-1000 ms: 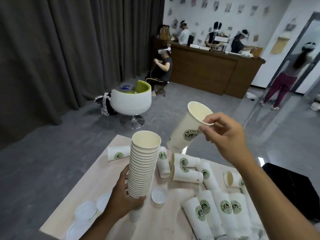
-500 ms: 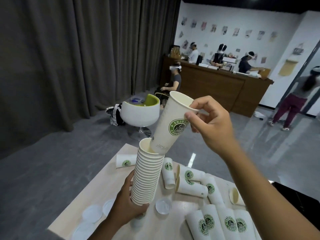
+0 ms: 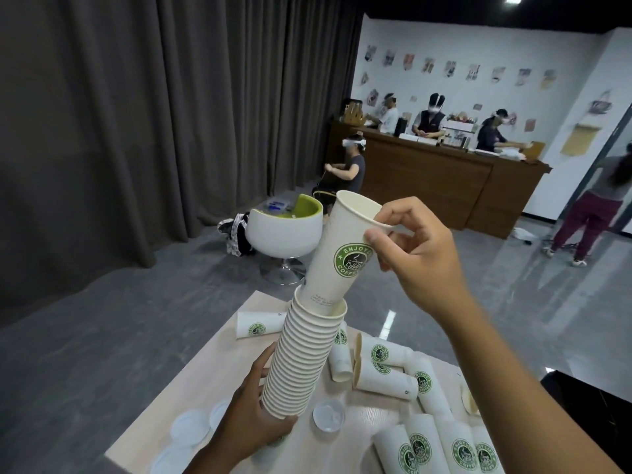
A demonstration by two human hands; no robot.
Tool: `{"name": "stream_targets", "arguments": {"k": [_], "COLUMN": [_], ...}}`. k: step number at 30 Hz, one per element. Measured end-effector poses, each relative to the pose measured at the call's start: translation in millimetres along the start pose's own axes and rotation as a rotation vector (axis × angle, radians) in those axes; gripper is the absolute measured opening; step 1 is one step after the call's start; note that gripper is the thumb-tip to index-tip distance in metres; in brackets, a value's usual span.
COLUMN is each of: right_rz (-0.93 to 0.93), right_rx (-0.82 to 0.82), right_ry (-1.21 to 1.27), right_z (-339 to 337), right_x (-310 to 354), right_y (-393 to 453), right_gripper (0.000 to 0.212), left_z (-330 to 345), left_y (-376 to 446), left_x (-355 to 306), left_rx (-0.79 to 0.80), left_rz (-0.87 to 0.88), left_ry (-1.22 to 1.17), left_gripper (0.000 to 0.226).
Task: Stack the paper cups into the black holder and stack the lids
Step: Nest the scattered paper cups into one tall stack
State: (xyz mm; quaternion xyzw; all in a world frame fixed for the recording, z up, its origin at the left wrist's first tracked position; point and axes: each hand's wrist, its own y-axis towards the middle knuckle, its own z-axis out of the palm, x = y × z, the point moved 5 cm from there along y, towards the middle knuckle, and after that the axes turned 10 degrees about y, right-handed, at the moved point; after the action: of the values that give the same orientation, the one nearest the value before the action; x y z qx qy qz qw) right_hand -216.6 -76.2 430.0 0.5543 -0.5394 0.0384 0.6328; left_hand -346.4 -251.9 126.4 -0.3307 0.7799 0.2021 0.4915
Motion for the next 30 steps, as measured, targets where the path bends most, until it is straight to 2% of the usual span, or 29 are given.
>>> {"name": "stream_targets", "arguments": {"k": [3,8,13,22,26,30], "right_rz": [0.041,0.076,0.014,0.024,0.067,0.220], "right_rx": [0.012,0.053,0.167,0.211,0.163,0.009], "right_ry": [-0.049,-0.146,-0.328,-0.213,-0.144,-0.108], "right_z": [3,8,24,46,56,57], "right_x": [-12,-35,-65,-86,-94,-126], "right_y": [-5,-17,-36,-47,-44,-45], "right_gripper": [0.017,0.022,0.029,0.040,0.056,0.056], "left_z": [-1,-5,-1,-4,-16,-44], "left_y": [-4,-3,-3,0,5,16], "left_x": [0,-17,-30,-23,-6,13], "left_rx": [0.003,-0.022,-0.058,-0.084,-0.085,-0.119], "left_rz": [0.051,0.092,0.163,0.186,0.155,0.136], "left_ry": [0.038,0.024,0.013,-0.018,-0.054,-0.099], "left_gripper": [0.118,0.118,0.115,0.114,0.114,0.115]}}
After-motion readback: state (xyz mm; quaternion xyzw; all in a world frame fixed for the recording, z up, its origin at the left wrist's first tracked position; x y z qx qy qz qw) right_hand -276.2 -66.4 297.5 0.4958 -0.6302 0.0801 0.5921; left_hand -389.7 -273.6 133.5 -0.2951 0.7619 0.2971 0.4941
